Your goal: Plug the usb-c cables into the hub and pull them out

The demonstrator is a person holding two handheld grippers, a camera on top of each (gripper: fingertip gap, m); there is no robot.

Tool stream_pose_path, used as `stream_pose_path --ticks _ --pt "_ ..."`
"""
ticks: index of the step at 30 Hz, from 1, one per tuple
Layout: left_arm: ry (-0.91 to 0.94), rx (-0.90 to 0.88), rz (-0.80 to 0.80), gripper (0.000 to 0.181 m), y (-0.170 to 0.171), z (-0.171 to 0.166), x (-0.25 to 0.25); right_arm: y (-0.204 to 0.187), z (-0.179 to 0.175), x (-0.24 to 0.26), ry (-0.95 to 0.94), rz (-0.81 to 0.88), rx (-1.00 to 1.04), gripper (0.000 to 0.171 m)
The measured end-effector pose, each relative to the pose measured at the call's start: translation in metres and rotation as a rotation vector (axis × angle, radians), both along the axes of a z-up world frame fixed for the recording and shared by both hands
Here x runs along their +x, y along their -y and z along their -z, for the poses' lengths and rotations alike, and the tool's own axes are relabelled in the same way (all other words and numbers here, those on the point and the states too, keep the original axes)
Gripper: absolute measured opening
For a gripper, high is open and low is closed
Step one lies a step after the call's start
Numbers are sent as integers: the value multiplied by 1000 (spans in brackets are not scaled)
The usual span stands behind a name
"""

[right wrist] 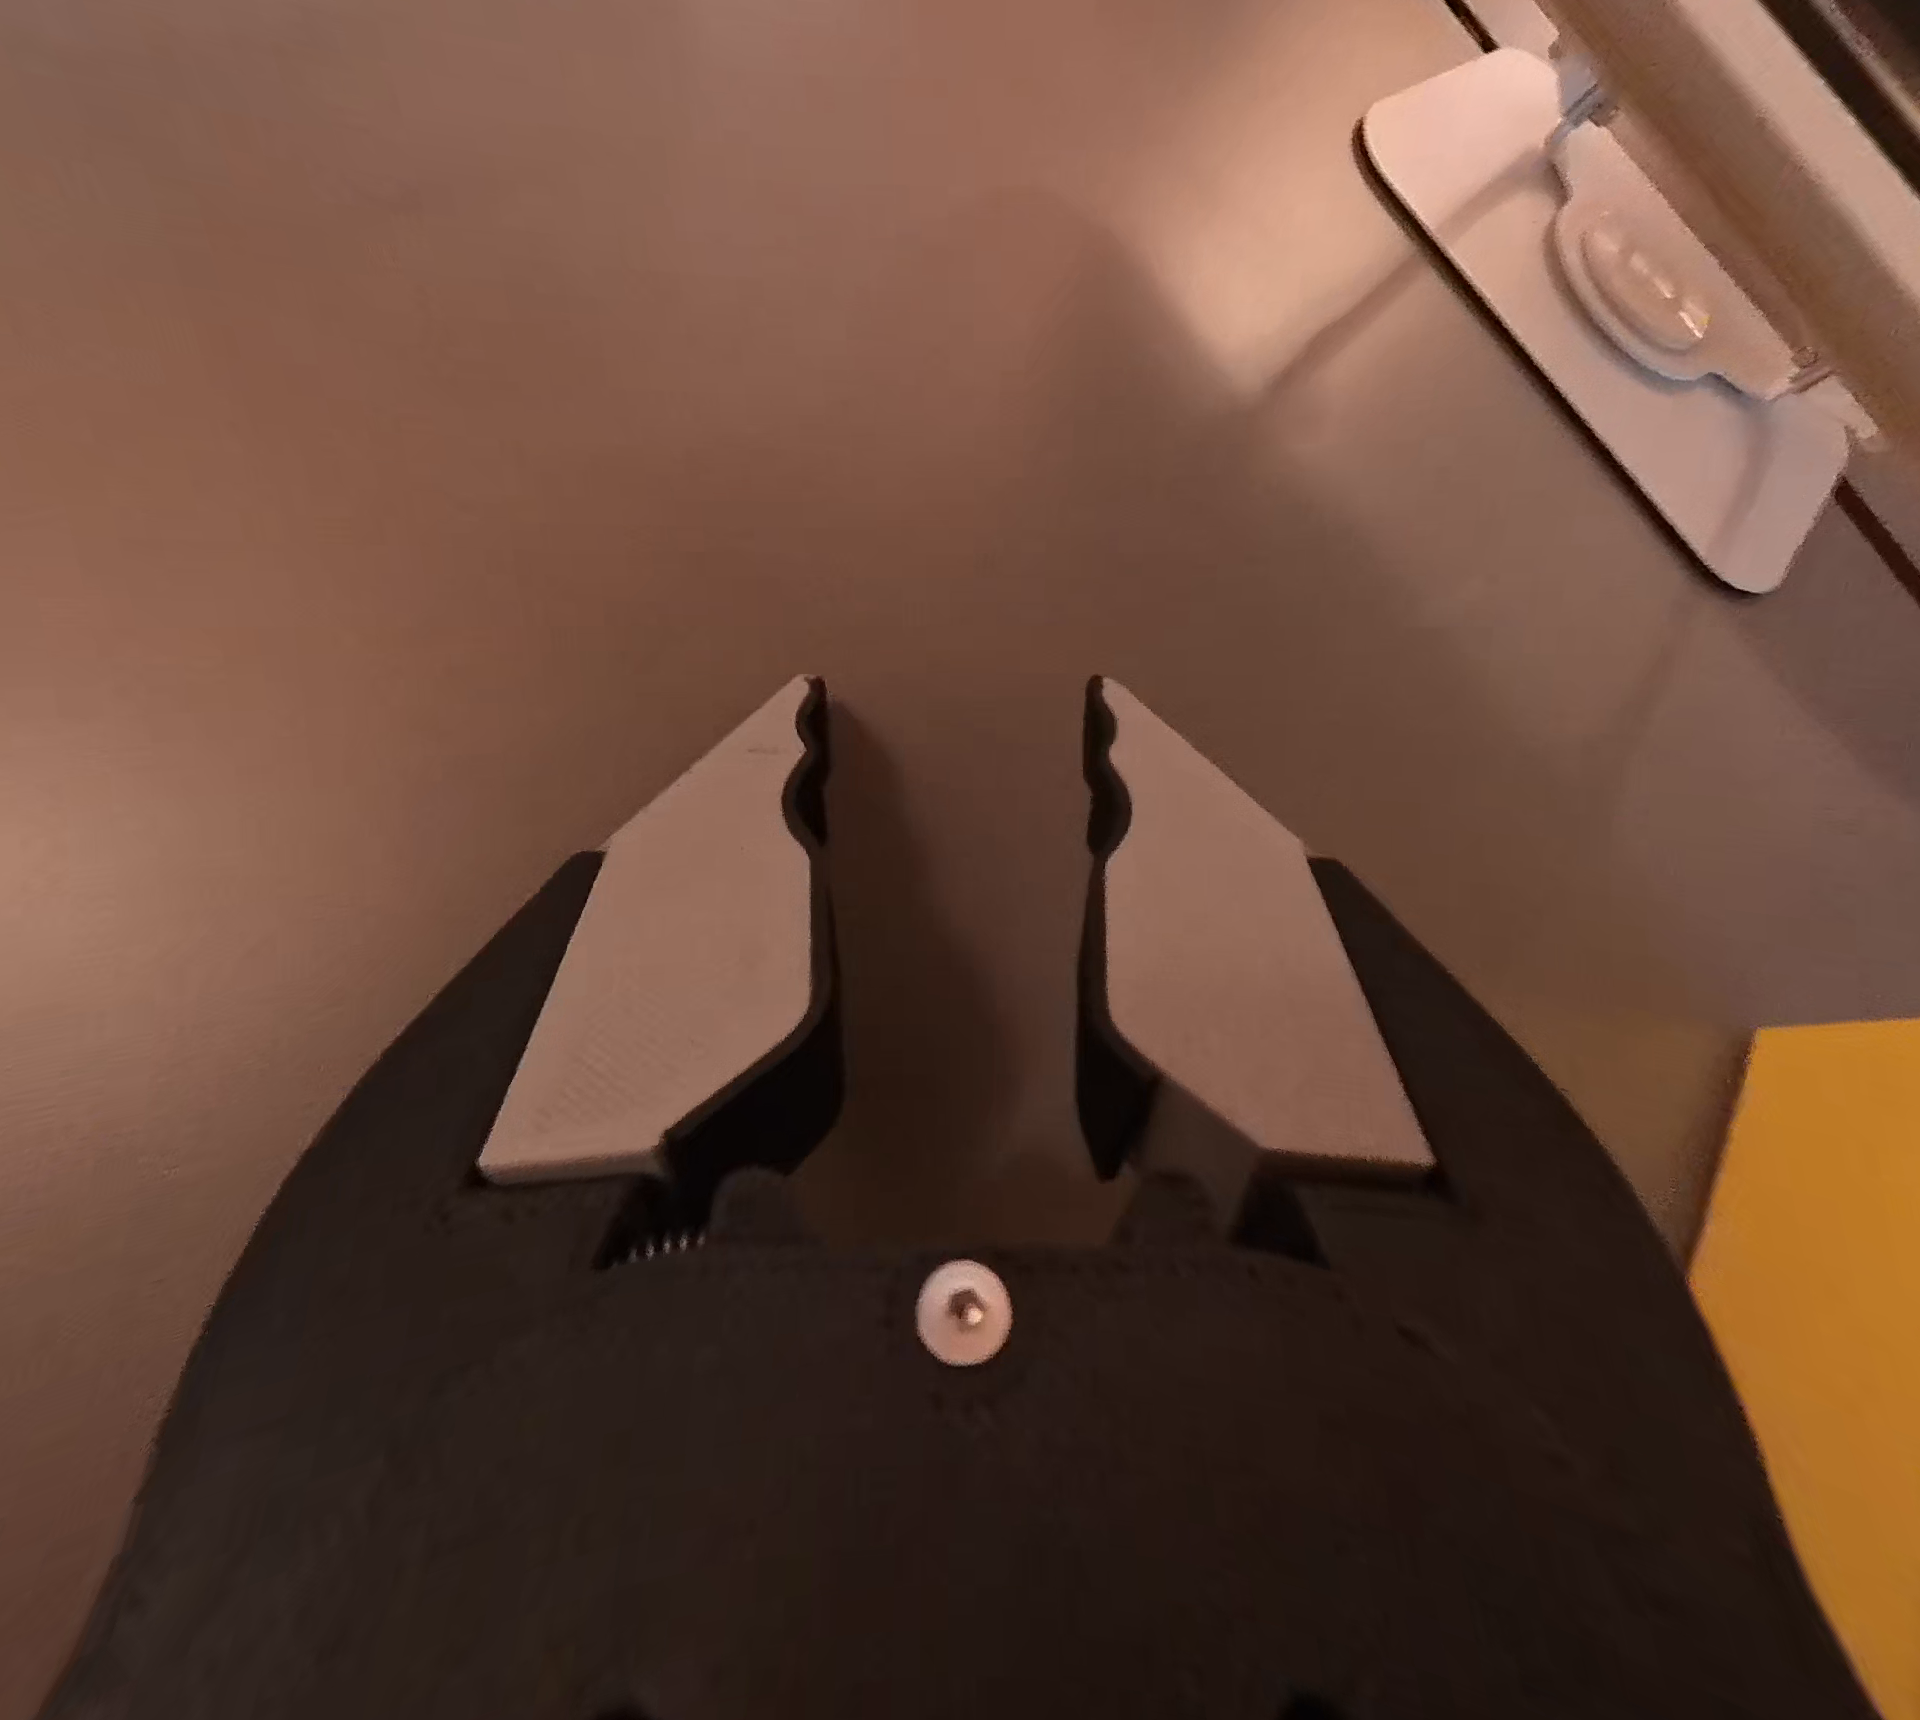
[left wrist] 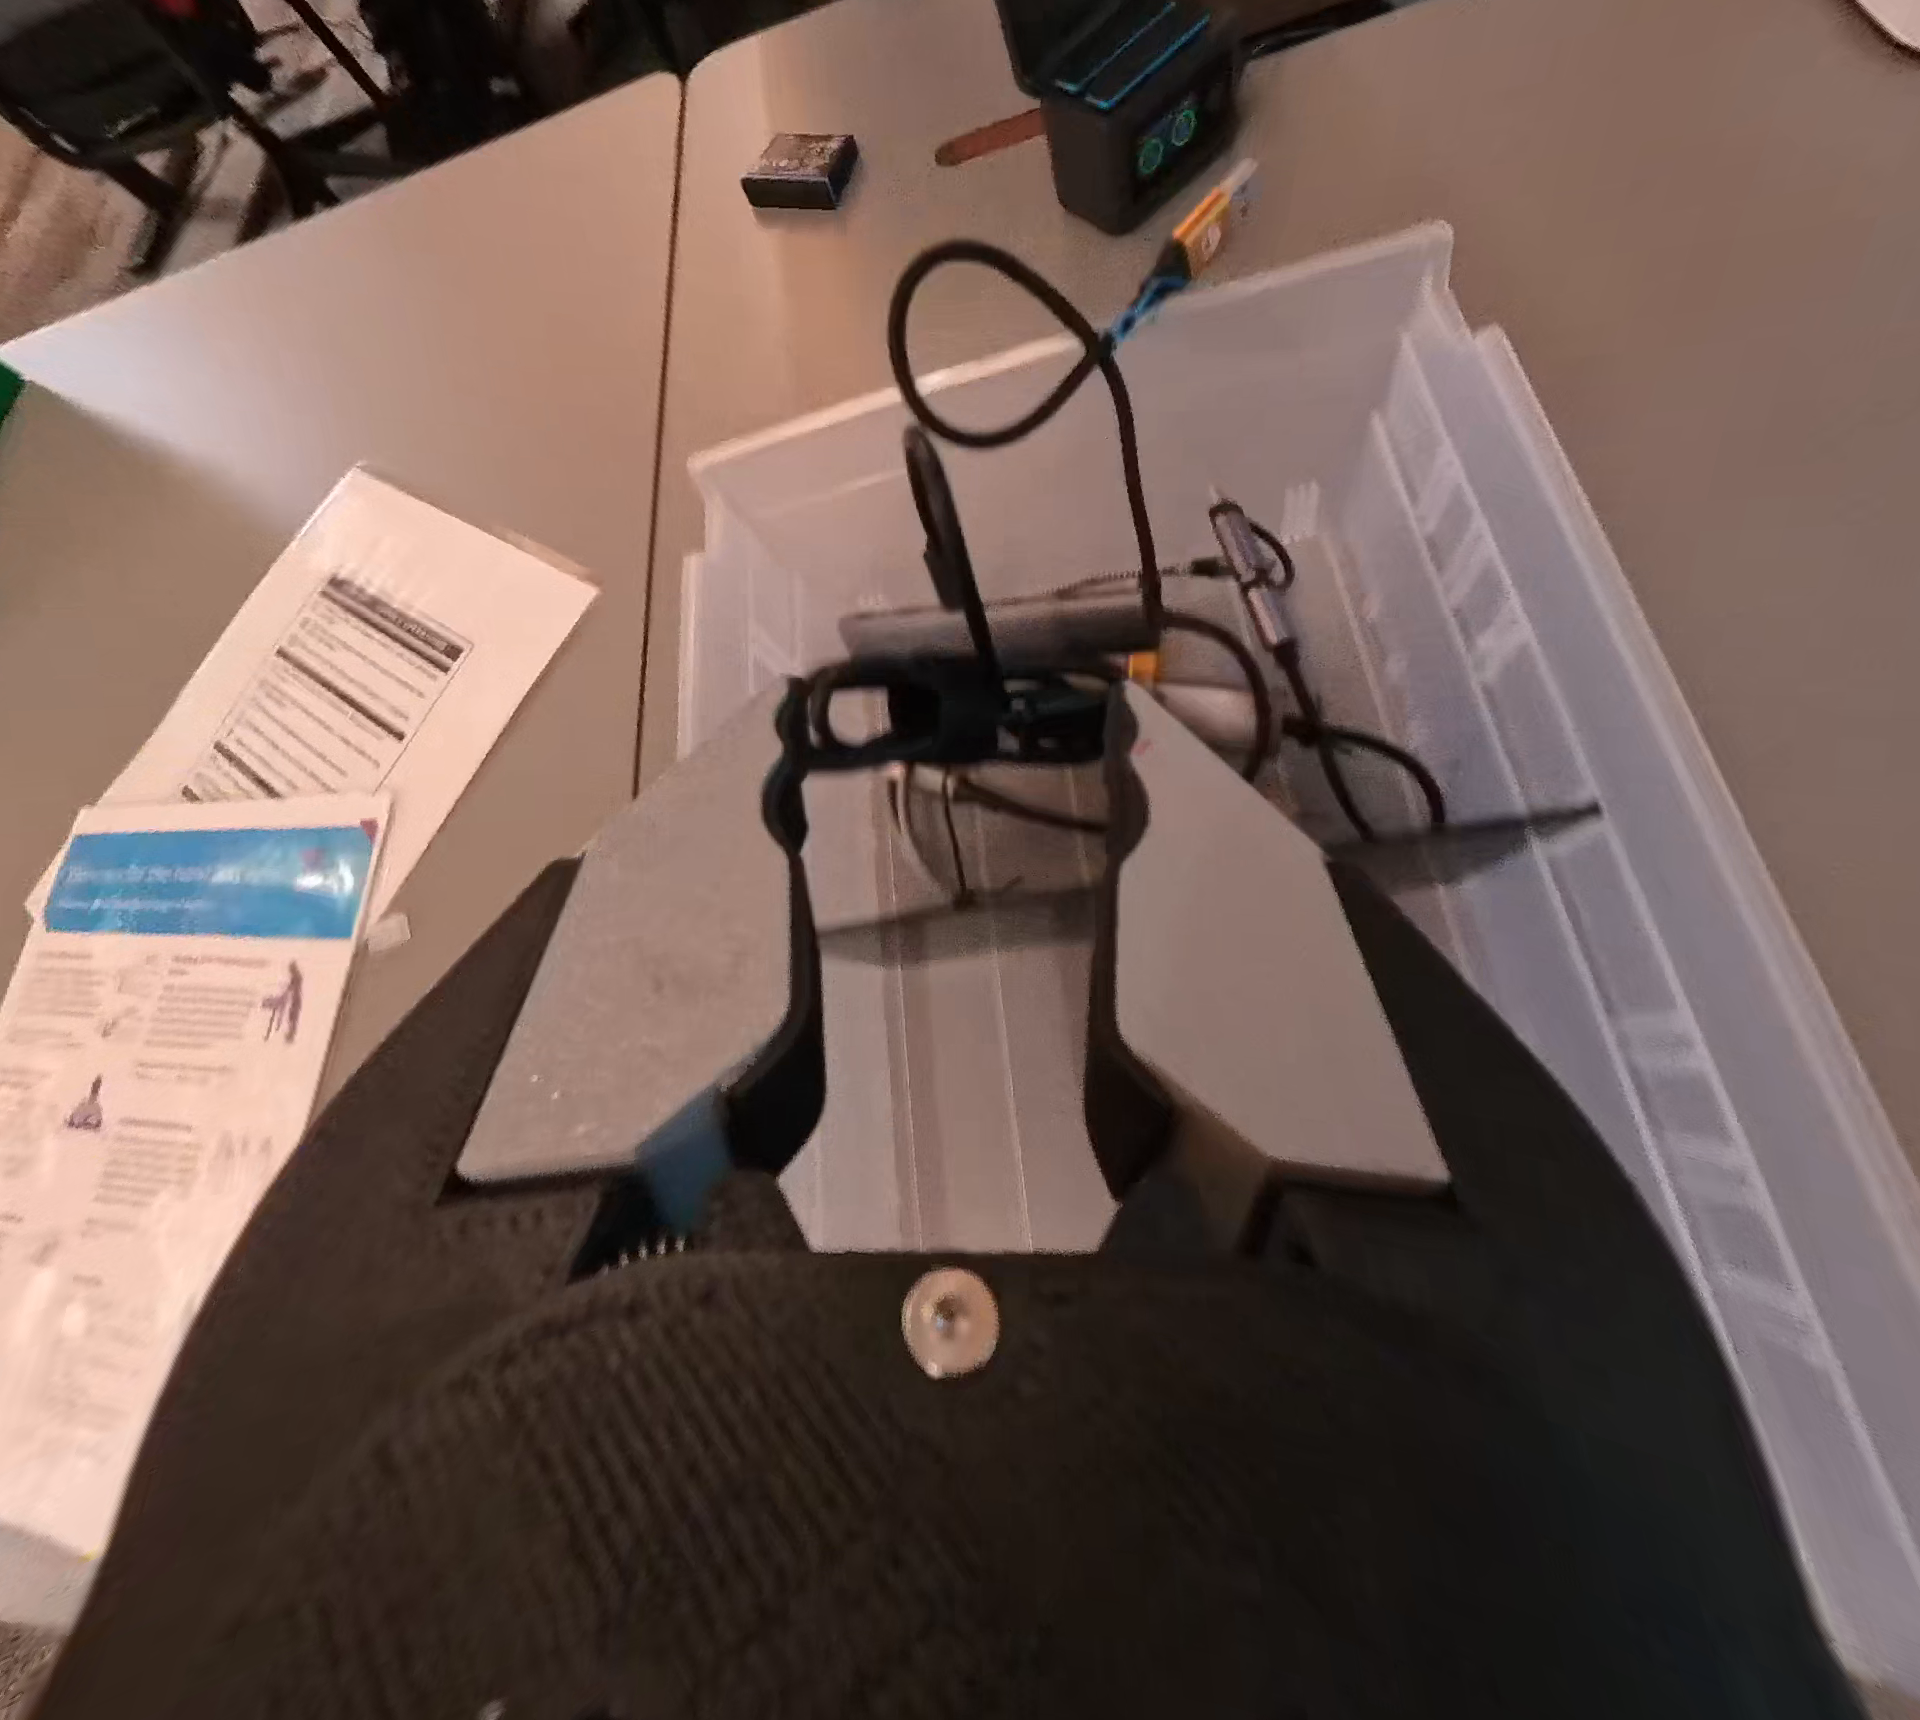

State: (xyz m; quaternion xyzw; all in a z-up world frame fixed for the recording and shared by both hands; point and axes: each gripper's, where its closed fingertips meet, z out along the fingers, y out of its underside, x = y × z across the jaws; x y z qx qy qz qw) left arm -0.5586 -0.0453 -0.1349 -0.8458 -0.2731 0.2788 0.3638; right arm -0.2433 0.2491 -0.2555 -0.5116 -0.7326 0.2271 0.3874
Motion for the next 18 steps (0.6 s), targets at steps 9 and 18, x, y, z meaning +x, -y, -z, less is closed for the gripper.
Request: stream_pose_path --ticks 9,18 --pt "56 -166 -70 2 -31 35 -62 -3 0 7 -6 9 0 48" --pt "-314 51 -102 0 -21 -134 -48 -7 4 7 13 29 43 46"
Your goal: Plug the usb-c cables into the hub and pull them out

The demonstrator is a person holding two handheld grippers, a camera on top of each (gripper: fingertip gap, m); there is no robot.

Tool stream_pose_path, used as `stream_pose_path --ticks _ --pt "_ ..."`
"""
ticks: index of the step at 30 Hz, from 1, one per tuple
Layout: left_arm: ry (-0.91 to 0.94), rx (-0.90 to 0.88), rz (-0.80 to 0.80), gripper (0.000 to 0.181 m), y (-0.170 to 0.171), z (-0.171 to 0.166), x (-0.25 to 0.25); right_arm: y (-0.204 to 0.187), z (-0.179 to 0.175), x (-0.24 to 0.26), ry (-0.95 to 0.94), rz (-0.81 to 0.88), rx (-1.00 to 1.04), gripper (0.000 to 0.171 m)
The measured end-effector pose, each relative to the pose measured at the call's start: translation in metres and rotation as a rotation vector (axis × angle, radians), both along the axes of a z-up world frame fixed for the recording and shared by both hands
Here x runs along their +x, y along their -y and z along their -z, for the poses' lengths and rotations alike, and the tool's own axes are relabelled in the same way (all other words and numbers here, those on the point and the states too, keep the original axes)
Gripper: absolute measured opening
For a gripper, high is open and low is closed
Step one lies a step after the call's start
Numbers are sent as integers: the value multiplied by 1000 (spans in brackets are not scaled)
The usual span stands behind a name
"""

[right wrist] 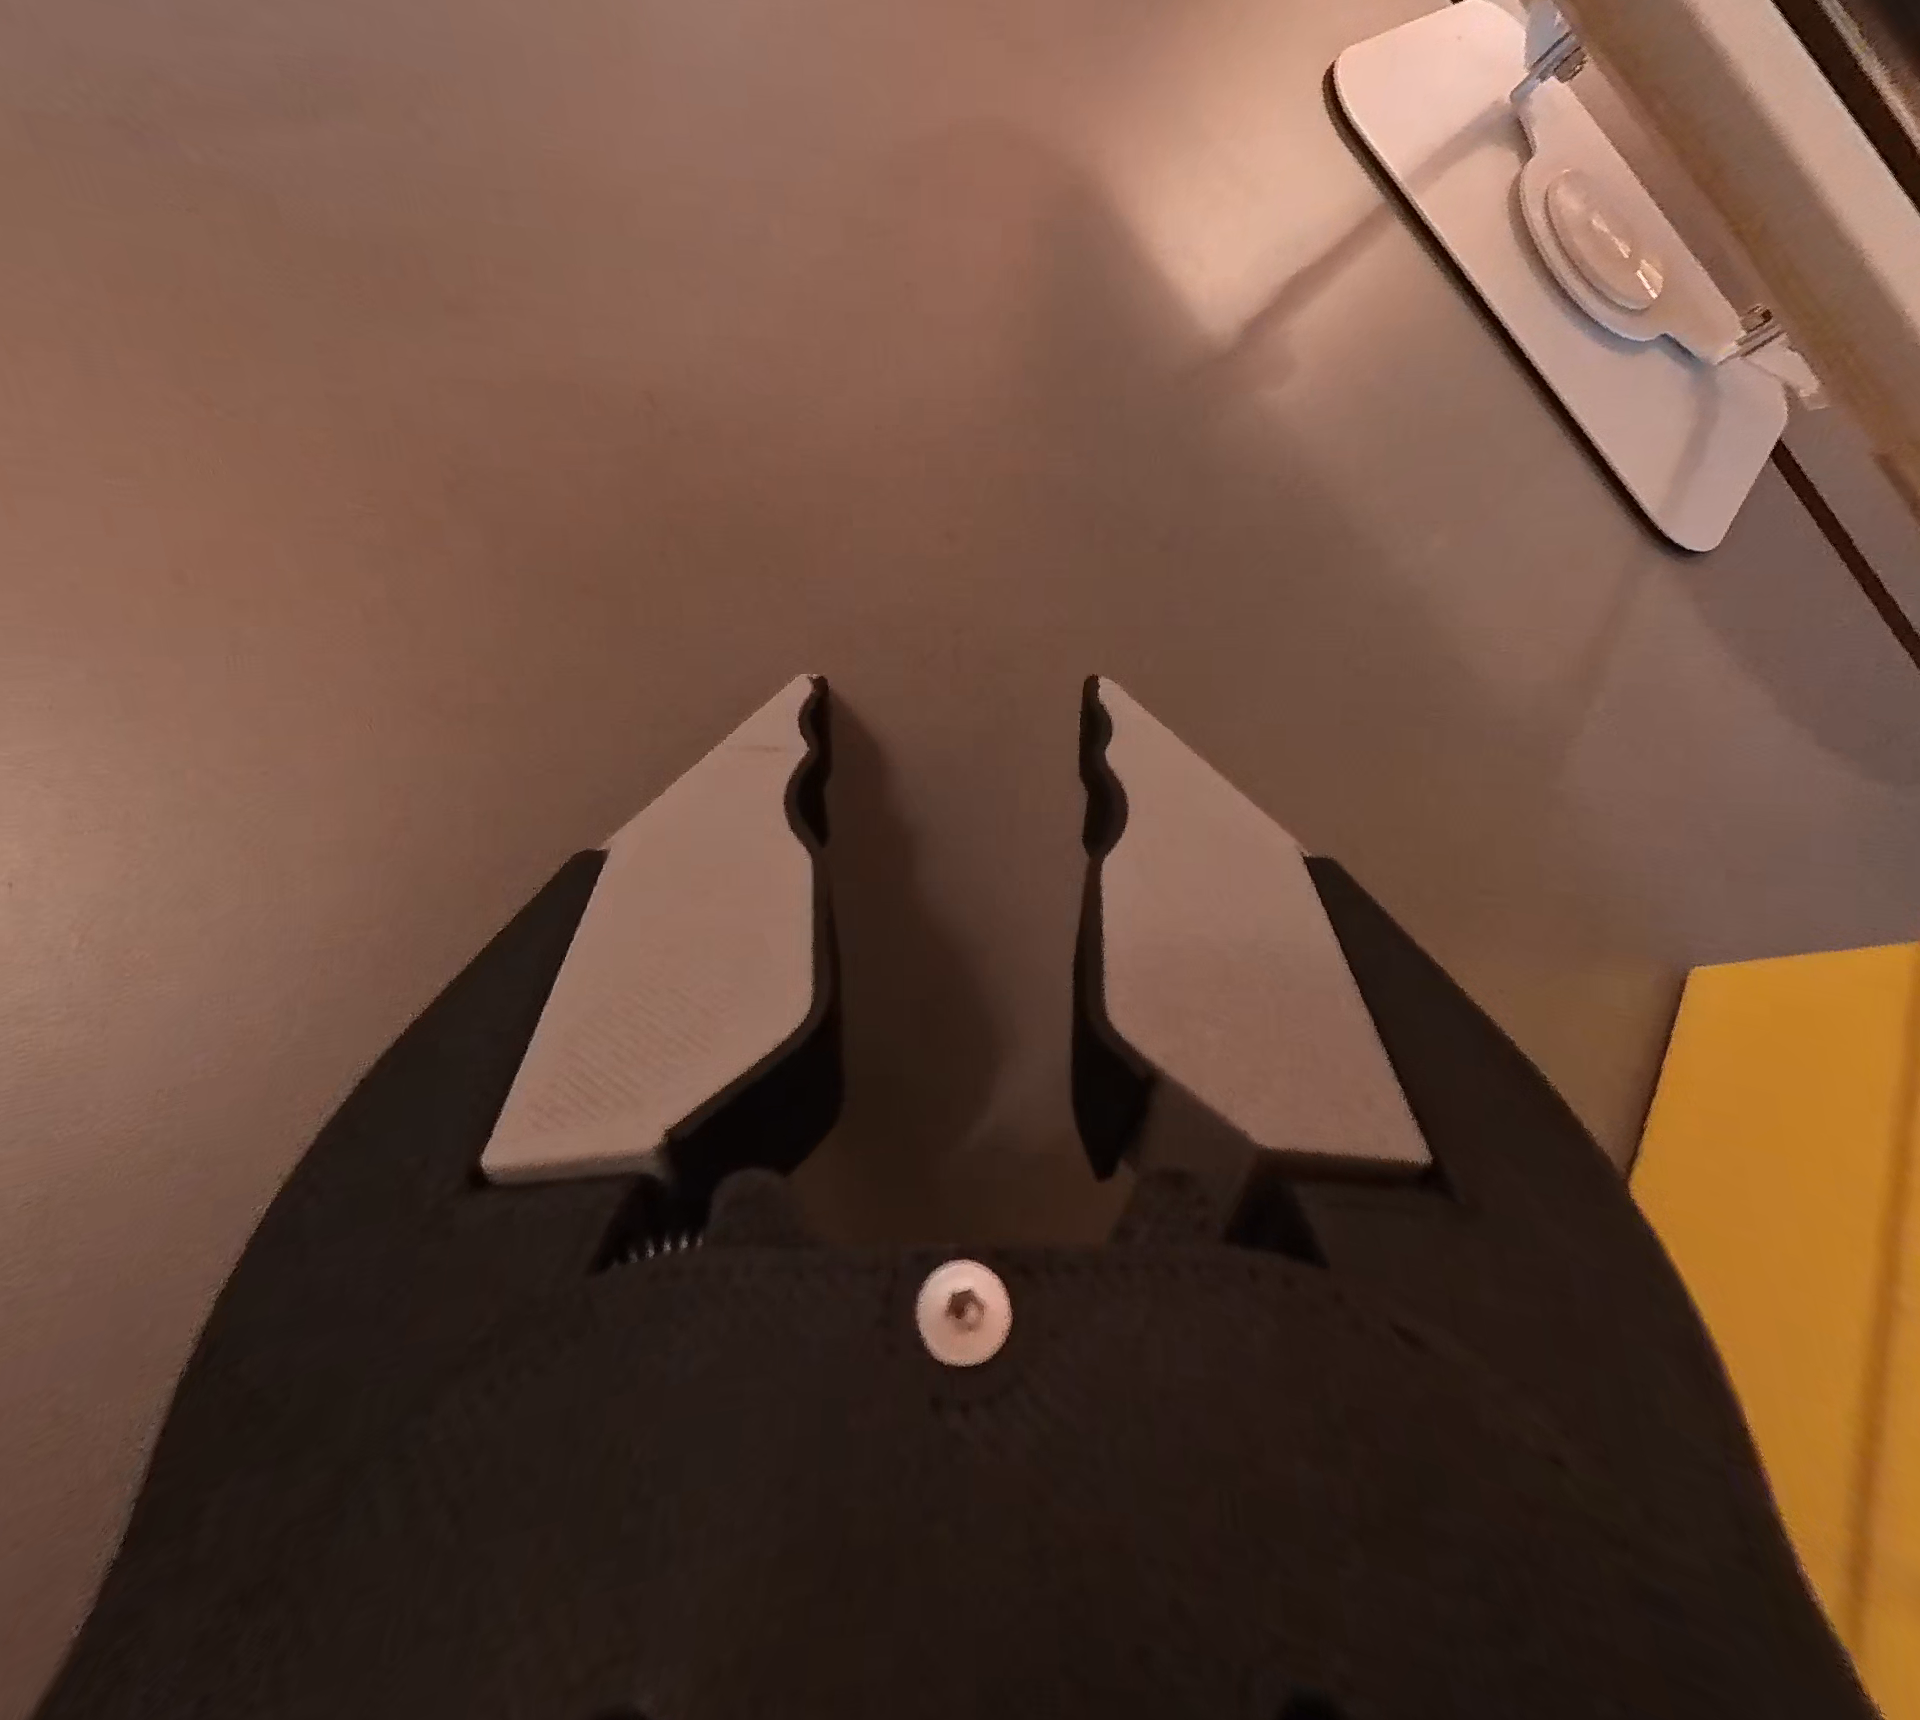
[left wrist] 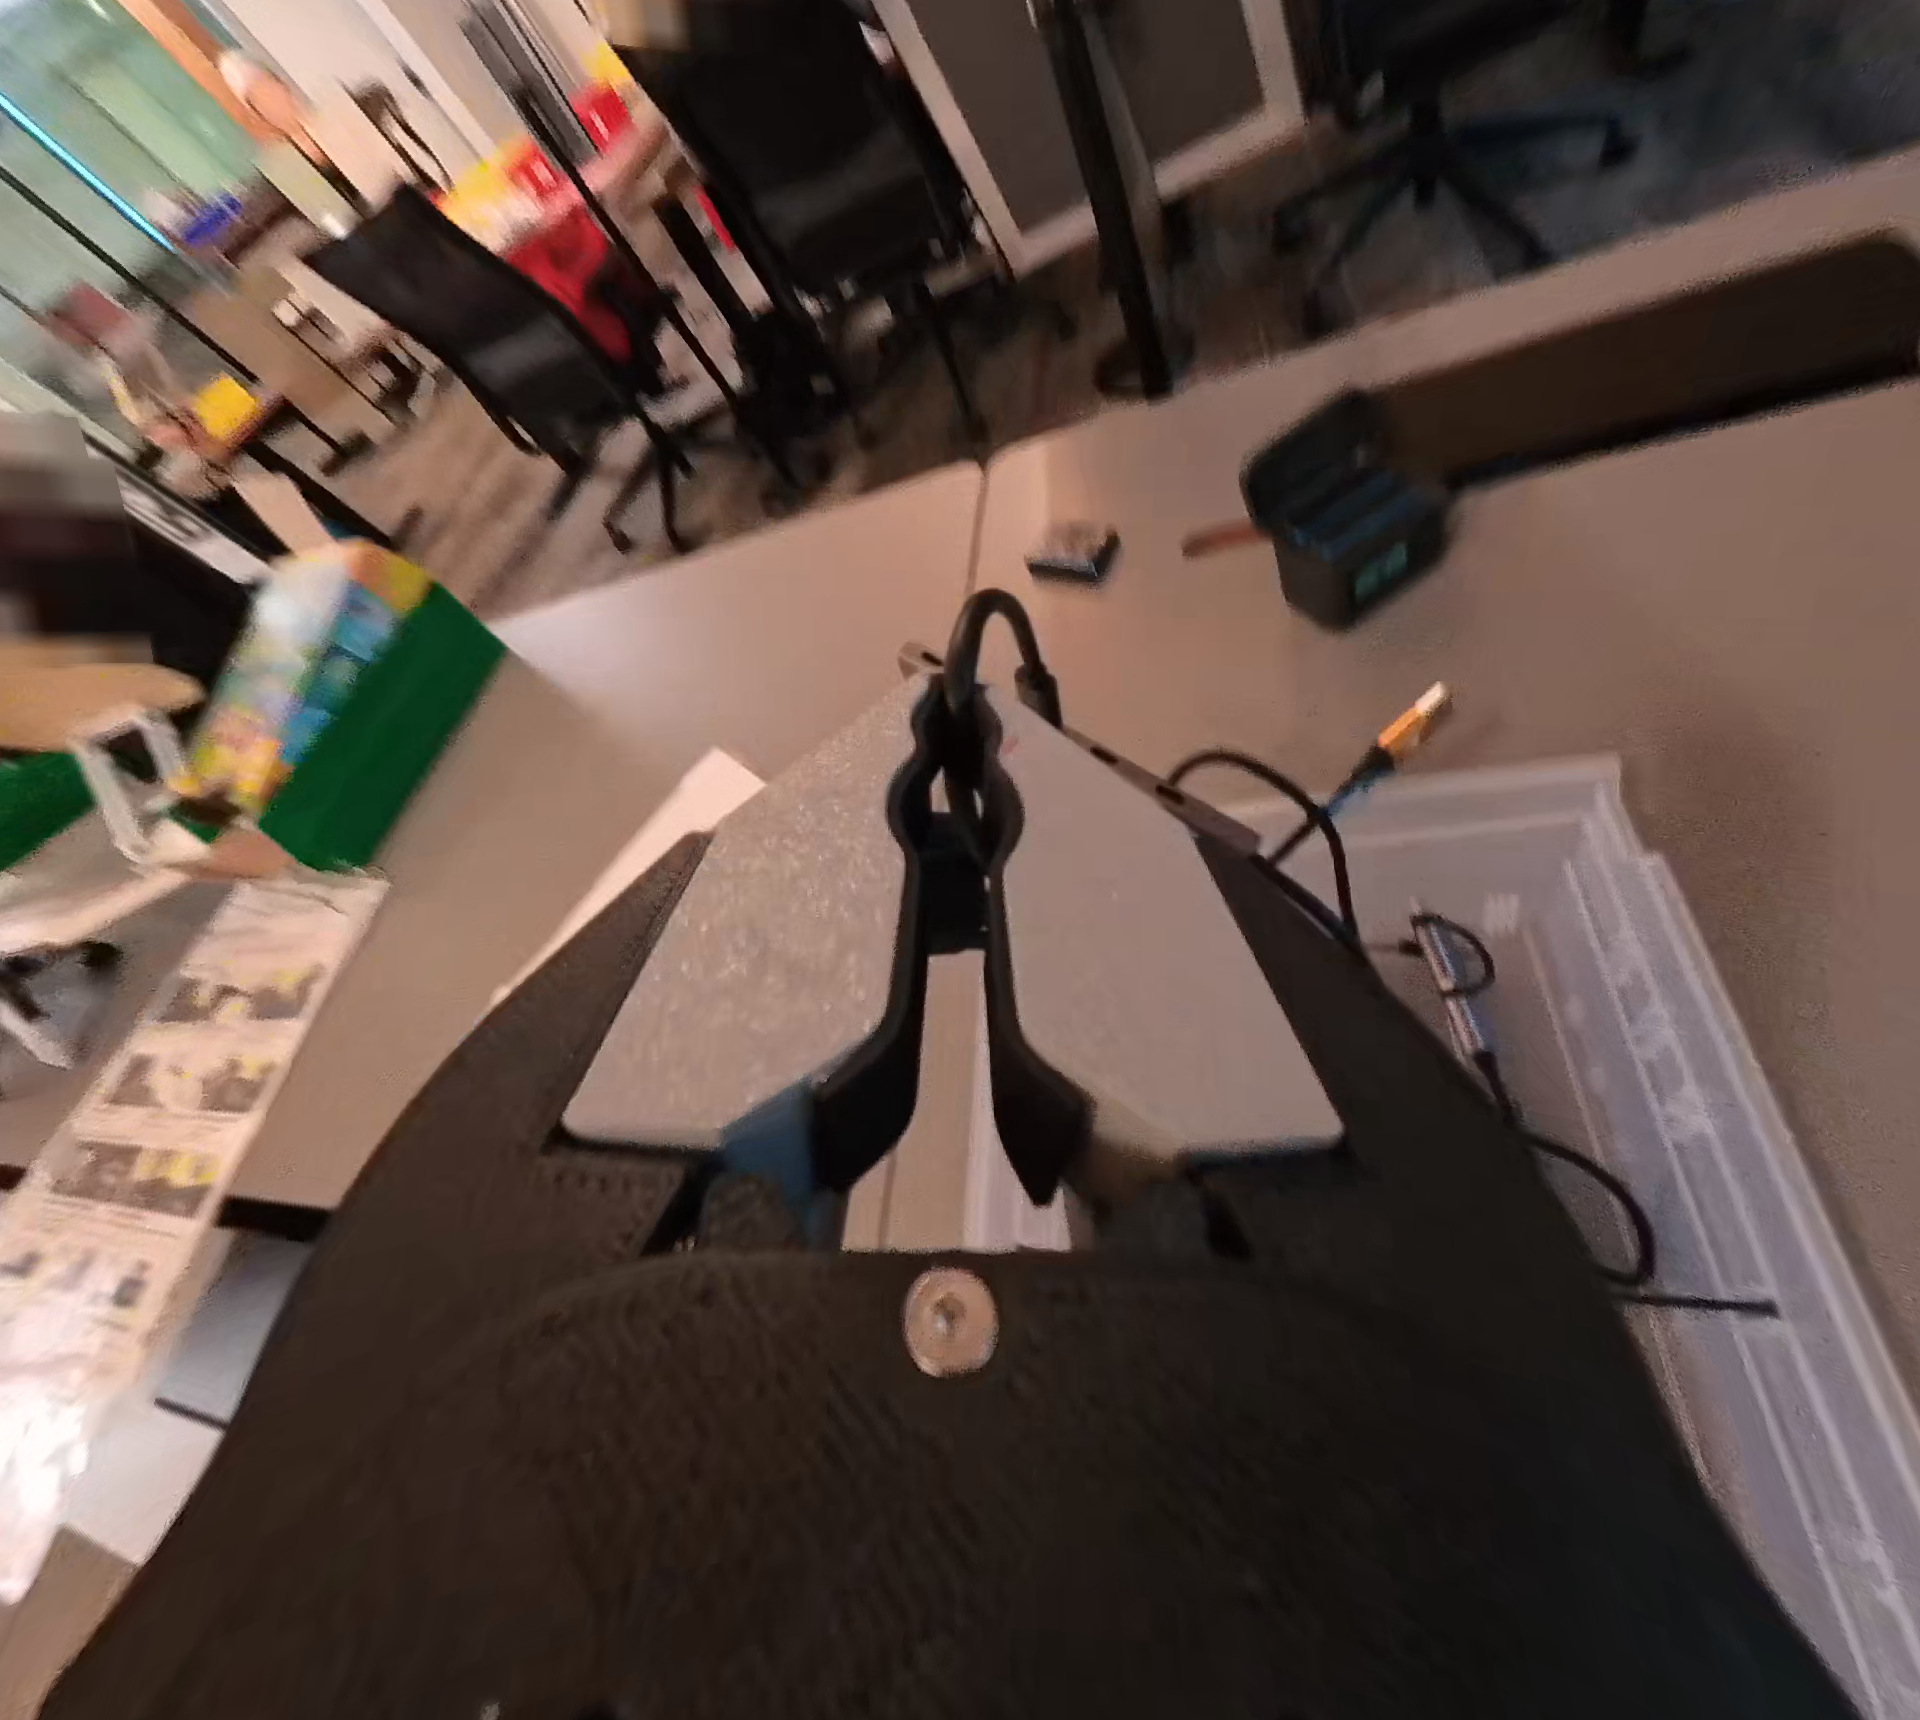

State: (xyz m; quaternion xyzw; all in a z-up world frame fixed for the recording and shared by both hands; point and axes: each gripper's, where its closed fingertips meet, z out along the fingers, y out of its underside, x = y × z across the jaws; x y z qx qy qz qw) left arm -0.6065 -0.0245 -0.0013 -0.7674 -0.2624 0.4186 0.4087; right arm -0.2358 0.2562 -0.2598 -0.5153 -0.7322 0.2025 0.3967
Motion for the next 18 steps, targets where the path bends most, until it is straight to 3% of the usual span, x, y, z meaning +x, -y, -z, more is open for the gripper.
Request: stream_pose_path --ticks 6,14,18 --pt "-123 80 130 0 -15 -88 57 -2 -5 -1 -30 14 -21 47" --pt "-327 120 377 0 -62 -148 170 0 -27 0 -138 -16 -309 60" --pt "-315 143 597 1 -92 -156 240 3 -32 1 -163 -39 -386 64"
